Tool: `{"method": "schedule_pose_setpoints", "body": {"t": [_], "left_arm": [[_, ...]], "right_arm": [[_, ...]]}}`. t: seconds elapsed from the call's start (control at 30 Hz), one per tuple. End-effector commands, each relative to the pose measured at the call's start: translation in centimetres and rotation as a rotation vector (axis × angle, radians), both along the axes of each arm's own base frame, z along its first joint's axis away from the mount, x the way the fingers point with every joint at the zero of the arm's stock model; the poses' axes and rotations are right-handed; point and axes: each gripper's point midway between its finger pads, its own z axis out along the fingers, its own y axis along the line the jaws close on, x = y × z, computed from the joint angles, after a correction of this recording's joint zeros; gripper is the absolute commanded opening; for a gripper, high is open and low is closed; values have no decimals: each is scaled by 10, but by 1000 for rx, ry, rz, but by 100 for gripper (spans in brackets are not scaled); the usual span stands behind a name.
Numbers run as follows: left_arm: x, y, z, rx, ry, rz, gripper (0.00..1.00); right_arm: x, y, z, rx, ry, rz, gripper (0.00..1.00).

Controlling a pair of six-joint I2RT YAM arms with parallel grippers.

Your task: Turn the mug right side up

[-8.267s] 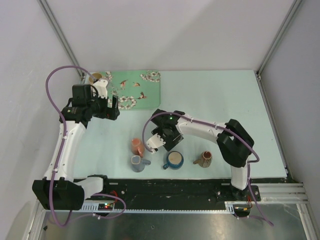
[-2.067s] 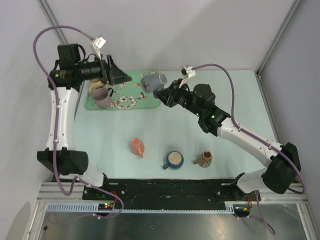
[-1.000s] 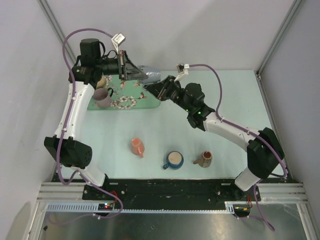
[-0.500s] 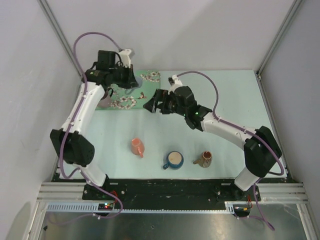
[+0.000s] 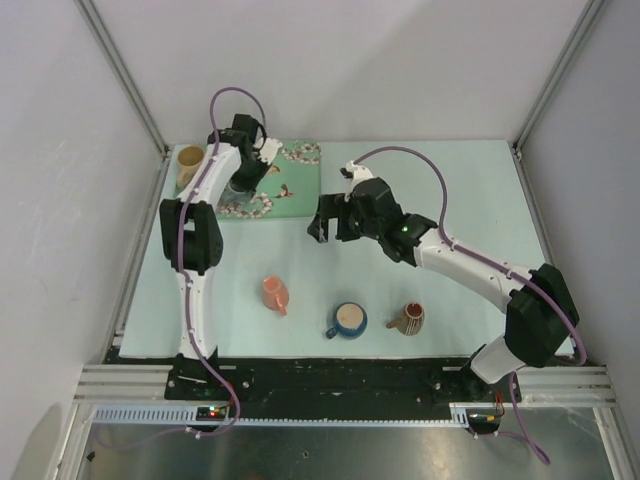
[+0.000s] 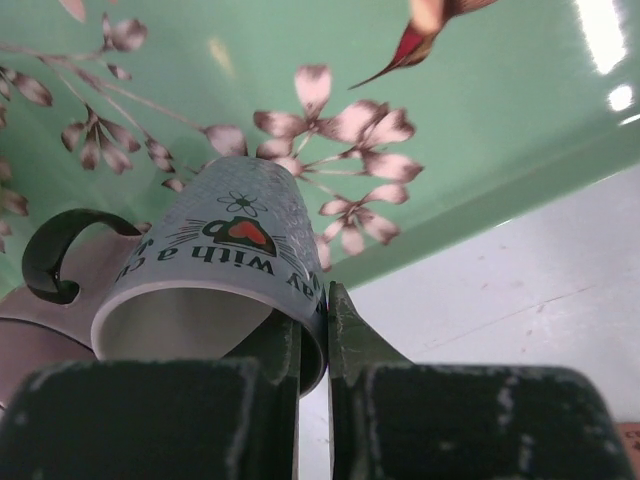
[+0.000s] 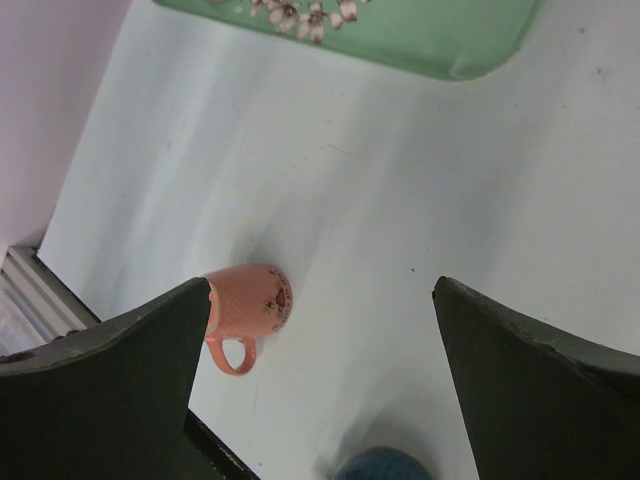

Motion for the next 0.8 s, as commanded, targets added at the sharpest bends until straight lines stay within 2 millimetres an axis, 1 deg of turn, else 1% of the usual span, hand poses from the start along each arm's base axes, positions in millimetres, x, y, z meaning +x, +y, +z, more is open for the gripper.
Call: {"method": "schedule_pose_setpoints", "body": {"t": [0.0,0.07,0.13,0.17,0.23,0.27,0.33,0.4,0.5,0.53,0.63,0.7,0.77], "left_arm": [[7,22,12,44,-8,-33,0],[3,20,3,10,27,-40,0],[1,22,-5,-6,51,-37,0],[0,24,-8,-8,60,-36,7],[-1,26,-17,-2,83,-38,26],[-2,28,-21,3,93,-41,33],[-2,30,-23,11,99,-50,40],[0,31,-19,16,86,-52,42],[8,35,3,11,28,-40,48],[10,36,13,7,3,-38,52],[13,36,47,-3,-73,-40,63],[9,33,68,-22,-113,-48,69],[0,28,88,-57,-142,-65,74]], "right_arm": [[-8,-2,-1,-34,-21,25,99],[-12,2,-2,-49,-36,52,99],[-21,9,-4,-77,-63,104,99],[-26,13,-6,-96,-78,132,99],[-39,23,-12,-150,-126,203,99],[-47,29,-17,-181,-145,237,99],[-57,36,-26,-246,-185,266,99],[-71,44,-32,-296,-208,293,99],[-90,55,-41,-334,-212,322,99],[-96,58,-44,-341,-212,328,99],[-117,72,-61,-376,-204,371,99],[-128,83,-71,-402,-198,395,99],[-137,95,-79,-431,-181,417,99]]}}
